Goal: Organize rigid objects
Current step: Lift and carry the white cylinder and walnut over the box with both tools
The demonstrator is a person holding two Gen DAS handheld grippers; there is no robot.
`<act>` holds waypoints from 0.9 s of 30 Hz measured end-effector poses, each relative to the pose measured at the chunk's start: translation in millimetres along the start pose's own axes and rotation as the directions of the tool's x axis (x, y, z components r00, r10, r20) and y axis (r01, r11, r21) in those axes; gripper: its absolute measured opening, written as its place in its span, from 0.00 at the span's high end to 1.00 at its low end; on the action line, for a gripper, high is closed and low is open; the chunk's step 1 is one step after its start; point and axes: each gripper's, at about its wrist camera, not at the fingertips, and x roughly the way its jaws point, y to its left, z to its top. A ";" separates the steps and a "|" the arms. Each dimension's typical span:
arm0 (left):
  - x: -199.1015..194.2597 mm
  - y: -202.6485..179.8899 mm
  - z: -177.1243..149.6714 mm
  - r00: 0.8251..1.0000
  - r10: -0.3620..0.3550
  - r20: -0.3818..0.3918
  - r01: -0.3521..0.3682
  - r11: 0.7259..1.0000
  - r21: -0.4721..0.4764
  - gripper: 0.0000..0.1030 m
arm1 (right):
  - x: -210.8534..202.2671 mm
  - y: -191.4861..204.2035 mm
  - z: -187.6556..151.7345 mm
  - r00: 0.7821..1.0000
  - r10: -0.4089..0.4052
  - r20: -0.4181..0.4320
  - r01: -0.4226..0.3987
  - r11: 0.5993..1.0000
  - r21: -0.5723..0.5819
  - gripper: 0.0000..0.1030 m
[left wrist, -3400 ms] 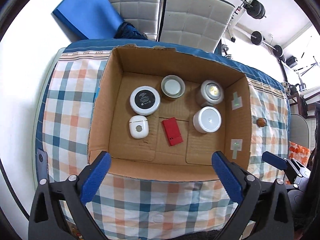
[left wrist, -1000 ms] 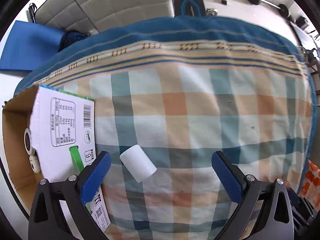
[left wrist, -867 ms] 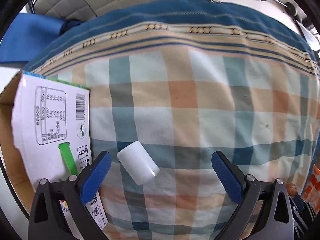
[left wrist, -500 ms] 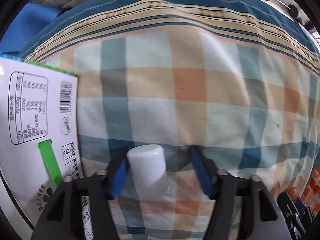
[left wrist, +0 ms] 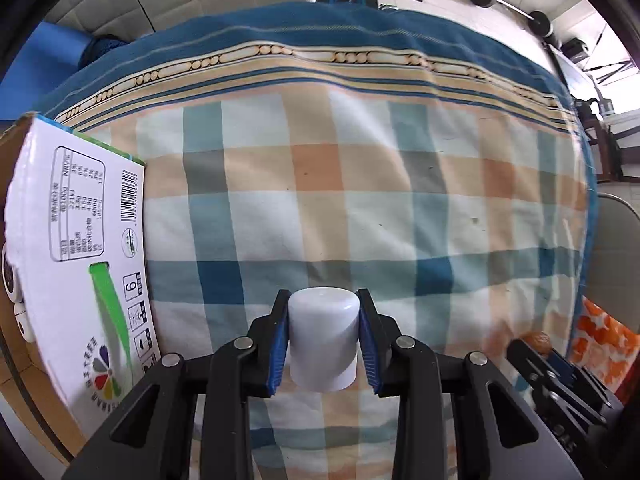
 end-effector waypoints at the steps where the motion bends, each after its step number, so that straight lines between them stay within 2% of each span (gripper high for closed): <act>1: -6.4 -0.5 -2.7 1.000 -0.009 0.009 0.009 1.000 0.002 0.72 | -0.9 1.0 -2.0 1.000 0.002 -0.001 -0.002 1.000 -0.003 0.57; 10: -86.7 0.6 -25.8 0.989 -0.071 0.127 0.064 0.996 0.056 0.72 | -42.6 39.7 -23.7 0.998 0.045 0.040 -0.041 0.994 -0.097 0.57; 15: -131.2 29.3 -36.5 0.976 -0.115 0.183 0.108 0.993 0.052 0.72 | -78.7 79.5 -39.2 0.993 0.084 0.080 -0.069 0.982 -0.175 0.57; 18: -161.2 59.5 -46.7 0.966 -0.134 0.220 0.129 0.991 0.039 0.72 | -101.9 112.9 -53.6 0.988 0.115 0.103 -0.089 0.970 -0.228 0.57; 21: -187.3 93.1 -59.5 0.958 -0.120 0.259 0.117 0.993 0.028 0.72 | -118.4 145.5 -70.1 0.982 0.153 0.110 -0.118 0.954 -0.276 0.57; 27: -213.0 168.7 -87.5 0.950 -0.084 0.301 0.096 0.995 -0.026 0.72 | -123.7 219.4 -108.9 0.973 0.211 0.093 -0.165 0.918 -0.361 0.57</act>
